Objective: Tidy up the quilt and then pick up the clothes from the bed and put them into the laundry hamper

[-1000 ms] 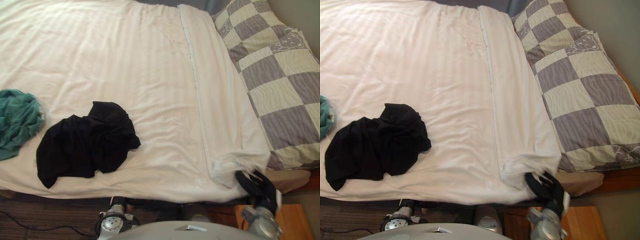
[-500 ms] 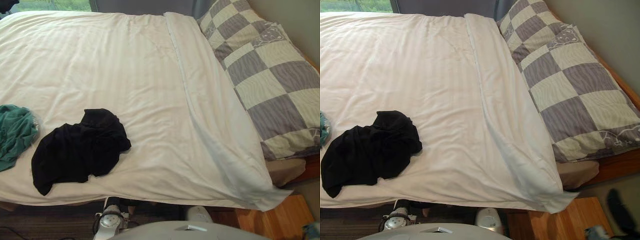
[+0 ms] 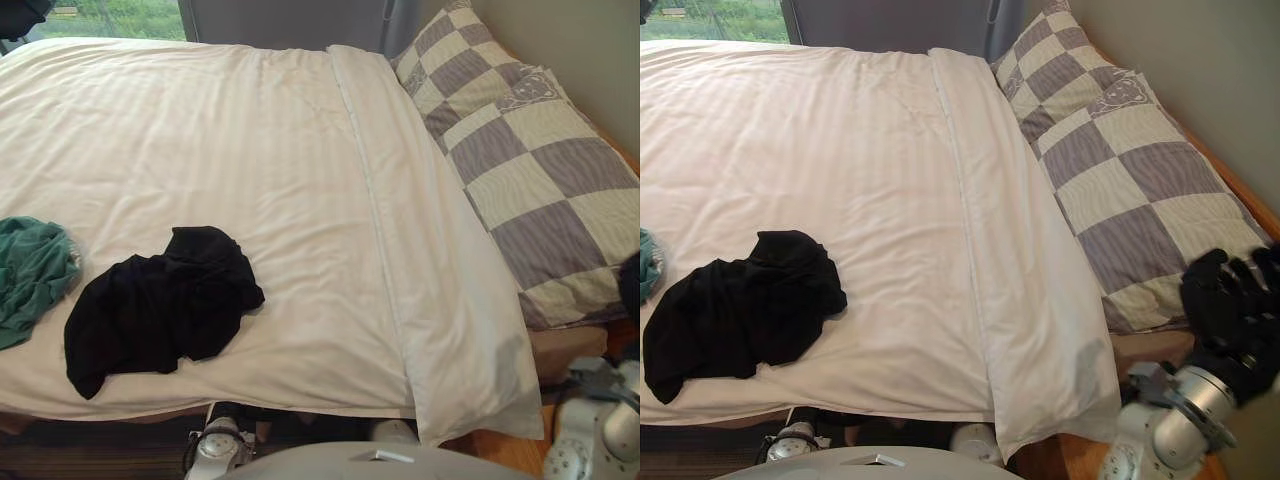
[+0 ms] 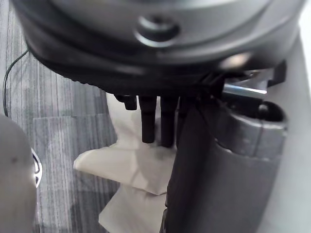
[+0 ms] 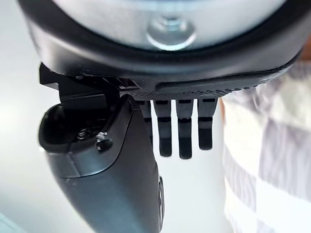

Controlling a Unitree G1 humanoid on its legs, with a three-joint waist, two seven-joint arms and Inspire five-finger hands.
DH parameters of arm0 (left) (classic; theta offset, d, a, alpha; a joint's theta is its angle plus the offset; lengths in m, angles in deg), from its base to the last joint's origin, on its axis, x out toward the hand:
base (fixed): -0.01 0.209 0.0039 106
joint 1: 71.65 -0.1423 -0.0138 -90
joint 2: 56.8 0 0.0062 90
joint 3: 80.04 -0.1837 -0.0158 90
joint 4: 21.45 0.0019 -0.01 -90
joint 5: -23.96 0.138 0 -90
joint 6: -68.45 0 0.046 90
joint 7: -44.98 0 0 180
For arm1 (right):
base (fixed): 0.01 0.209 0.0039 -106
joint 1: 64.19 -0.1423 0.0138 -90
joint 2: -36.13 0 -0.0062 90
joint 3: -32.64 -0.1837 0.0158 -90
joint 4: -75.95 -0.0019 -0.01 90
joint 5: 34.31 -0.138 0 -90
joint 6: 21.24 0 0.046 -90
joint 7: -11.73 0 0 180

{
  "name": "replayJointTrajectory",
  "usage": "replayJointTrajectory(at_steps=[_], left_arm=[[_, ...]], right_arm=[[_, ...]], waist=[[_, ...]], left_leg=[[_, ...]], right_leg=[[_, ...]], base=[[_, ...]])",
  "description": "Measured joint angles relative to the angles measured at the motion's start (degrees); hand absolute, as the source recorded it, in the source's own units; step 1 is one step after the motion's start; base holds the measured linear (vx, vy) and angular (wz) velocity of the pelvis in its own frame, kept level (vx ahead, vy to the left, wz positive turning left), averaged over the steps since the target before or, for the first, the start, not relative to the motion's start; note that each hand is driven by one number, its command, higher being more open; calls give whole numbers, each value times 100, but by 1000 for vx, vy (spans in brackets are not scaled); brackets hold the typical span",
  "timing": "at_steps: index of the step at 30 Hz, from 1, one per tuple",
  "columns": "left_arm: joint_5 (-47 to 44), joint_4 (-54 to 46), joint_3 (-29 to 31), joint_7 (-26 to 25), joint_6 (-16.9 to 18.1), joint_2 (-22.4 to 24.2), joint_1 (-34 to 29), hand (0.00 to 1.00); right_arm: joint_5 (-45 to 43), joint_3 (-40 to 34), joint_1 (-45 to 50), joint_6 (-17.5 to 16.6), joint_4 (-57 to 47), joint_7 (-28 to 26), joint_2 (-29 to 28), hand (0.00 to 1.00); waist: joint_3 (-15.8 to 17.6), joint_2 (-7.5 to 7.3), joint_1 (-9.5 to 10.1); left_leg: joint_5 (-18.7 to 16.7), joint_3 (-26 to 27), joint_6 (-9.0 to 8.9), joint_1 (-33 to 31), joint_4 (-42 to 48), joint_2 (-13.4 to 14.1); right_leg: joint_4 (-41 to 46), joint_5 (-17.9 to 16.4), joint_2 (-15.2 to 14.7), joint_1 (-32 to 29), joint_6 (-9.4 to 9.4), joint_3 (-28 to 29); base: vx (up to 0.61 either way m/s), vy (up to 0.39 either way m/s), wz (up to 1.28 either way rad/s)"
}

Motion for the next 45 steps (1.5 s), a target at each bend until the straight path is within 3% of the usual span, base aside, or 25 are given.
replayJointTrajectory(at_steps=[6, 13, 16, 20, 23, 28, 29, 33, 36, 39, 42, 45], left_arm=[[211, 214, -4, 56, 87, 11, 201, 100], [198, 483, 33, -3, 144, 69, 462, 100], [186, 725, 364, -45, 142, 199, 594, 100], [160, 897, 829, -146, 102, 259, 681, 100], [33, 890, 1102, -239, 102, 251, 691, 100], [-62, 888, 1304, -285, 104, 279, 667, 100], [-61, 889, 1316, -303, 103, 278, 650, 100], [-60, 876, 1336, -339, 124, 276, 605, 100], [-61, 806, 1338, -379, 140, 256, 531, 100], [-142, 812, 1286, -460, 141, 150, 520, 100], [-312, 926, 1279, -572, 133, 125, 506, 100], [-326, 1052, 1172, -563, 155, 105, 531, 100]], right_arm=[[-372, 605, -621, -182, 1493, -302, 27, 0], [-598, 277, -720, -120, 4014, -286, -48, 0], [-745, -55, -738, -202, 5064, -489, -78, 0], [-818, -362, -890, -274, 5707, -945, -118, 0], [-795, -489, -924, -217, 6010, -1197, -131, 0], [-409, -657, -927, -135, 6254, -1306, -117, 0], [-270, -677, -928, -120, 6357, -1306, -109, 100], [3, -713, -925, -117, 6651, -1300, -97, 100], [652, -679, -924, -106, 6780, -1281, -107, 100], [1288, -495, -845, -107, 6846, -1264, -89, 100], [1499, -276, -875, -172, 6838, -1264, -55, 100], [1661, -237, -866, -202, 6843, -1269, -51, 100]], waist=[[0, 12, 85], [256, 138, 137], [306, 217, 98], [336, 182, 103], [325, 37, 152], [320, 19, 152], [321, 20, 148], [325, 28, 131], [338, 15, 141], [367, -57, 69], [395, -27, -19], [402, 47, -62]], left_leg=[[214, -332, 138, -14, -335, -267], [280, -462, 161, -6, -405, -389], [294, -386, 139, 48, -413, -354], [299, -289, 128, 187, -422, -213], [307, -272, 108, 192, -426, -135], [302, -192, 90, 237, -423, -88], [303, -139, 85, 273, -423, -80], [303, -74, 84, 288, -409, -61], [291, 24, 64, 270, -340, 46], [136, -21, -110, 246, -51, 221], [204, -94, -157, 244, -88, 177], [422, -331, -46, 194, -215, 207]], right_leg=[[-132, 68, -191, 107, 96, -195], [-171, 82, -343, 195, 120, -350], [-164, 69, -328, 204, 107, -352], [-152, 19, -205, 305, 35, -392], [-140, 3, -135, 314, 8, -425], [-120, 0, -39, 338, -4, -378], [-93, -12, -19, 334, -23, -334], [-2, -47, 5, 275, -74, -287], [715, -329, -8, -85, -437, -316], [2134, -1136, 35, -463, -509, -292], [1792, -1319, 110, -351, -424, -298], [1322, -1165, 251, -178, -460, -330]], base=[[23, 3, 26], [31, 8, 13], [50, -22, -9], [29, -39, -3], [12, -50, 2], [8, -37, -6], [19, -29, -19], [2, -20, -11], [-18, -40, -12], [42, -164, 2], [58, -101, -13], [22, -43, 0]])
